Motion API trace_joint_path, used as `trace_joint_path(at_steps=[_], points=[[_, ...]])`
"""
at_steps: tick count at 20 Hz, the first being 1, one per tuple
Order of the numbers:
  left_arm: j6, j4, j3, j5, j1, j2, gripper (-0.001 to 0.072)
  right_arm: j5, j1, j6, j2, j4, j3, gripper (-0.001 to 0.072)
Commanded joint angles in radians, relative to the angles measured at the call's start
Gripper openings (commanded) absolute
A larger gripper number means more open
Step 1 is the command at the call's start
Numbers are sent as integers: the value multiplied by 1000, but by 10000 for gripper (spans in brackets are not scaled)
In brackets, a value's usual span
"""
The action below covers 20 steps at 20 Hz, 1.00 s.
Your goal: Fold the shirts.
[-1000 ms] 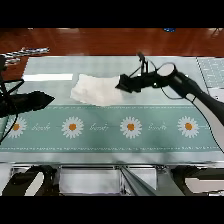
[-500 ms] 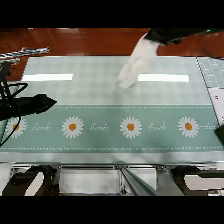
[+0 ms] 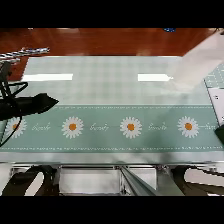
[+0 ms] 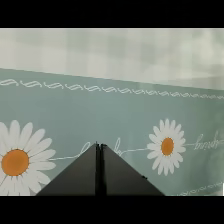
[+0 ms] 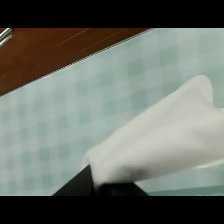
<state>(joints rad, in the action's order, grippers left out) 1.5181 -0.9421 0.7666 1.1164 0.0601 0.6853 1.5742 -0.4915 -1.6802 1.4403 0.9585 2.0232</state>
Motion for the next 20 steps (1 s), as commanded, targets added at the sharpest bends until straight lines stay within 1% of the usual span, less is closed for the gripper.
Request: trace_joint_path(at_steps=[1,4,8,12,14,18,20], points=[[-14,1,0,-40,-54,0,18,163,-203,18,-19,-11,2,21],[-14,1,0,-124,-117,8,18,277,-311,26,-24,39,0,22],[-14,0,0,-179,-156,51,18,283,-415,29,-118,117,-110,21],[-27,0,0,-216,-160,109,18,284,-531,32,-260,251,-332,21],[-43,0,0,-219,-160,133,18,284,-599,45,-337,342,-471,22],[-45,0,0,-221,-160,164,18,286,-698,42,-505,653,-798,23],[-69,0,0,-232,-160,170,18,286,-717,21,-580,760,-955,23]])
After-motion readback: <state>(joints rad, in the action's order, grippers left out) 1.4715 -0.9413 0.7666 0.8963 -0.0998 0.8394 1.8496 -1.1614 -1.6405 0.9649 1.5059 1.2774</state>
